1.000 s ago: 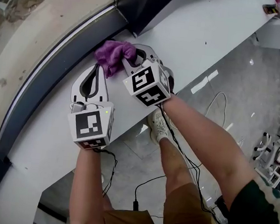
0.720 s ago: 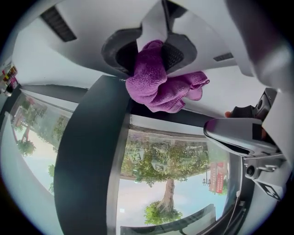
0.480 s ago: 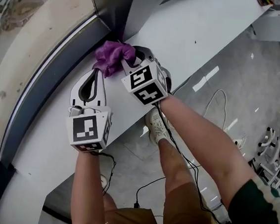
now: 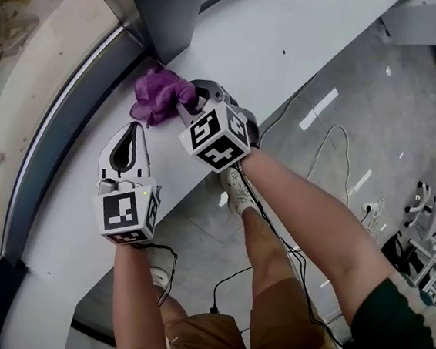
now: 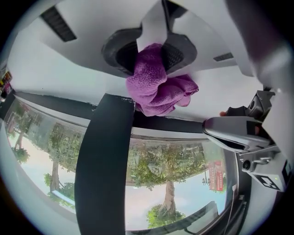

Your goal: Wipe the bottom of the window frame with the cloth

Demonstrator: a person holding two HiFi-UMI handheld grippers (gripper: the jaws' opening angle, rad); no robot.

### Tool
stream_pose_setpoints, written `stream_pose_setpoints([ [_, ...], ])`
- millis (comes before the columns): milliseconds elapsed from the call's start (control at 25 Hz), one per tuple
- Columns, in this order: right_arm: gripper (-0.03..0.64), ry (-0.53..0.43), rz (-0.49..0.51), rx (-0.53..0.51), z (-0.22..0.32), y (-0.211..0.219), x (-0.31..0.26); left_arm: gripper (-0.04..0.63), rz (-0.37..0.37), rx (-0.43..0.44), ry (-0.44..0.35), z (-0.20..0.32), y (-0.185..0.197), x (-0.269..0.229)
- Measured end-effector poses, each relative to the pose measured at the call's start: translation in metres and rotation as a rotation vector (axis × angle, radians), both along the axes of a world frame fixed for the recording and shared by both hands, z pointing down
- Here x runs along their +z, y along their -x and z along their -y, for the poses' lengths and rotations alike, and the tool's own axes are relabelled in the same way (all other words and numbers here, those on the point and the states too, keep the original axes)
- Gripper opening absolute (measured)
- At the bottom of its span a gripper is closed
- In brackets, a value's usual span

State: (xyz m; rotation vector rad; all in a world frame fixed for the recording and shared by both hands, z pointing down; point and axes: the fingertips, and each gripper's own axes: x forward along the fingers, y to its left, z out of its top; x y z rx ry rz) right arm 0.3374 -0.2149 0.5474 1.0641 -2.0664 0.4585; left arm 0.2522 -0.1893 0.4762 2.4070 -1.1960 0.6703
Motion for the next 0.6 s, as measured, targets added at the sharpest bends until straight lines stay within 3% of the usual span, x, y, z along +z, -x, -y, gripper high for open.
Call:
stream_pose_setpoints([
  [240, 0.089, 0.039, -0.004, 0.011, -0.03, -0.012, 0.003, 0.006, 0.071, 0.082, -0.048, -0.021, -0.009, 0.003],
  [600, 0.089, 0.069, 0.033, 0.088, -0.071, -0.027, 0.003, 0.006, 0.062, 0.106, -0.016, -0.055, -0.035, 0.021],
])
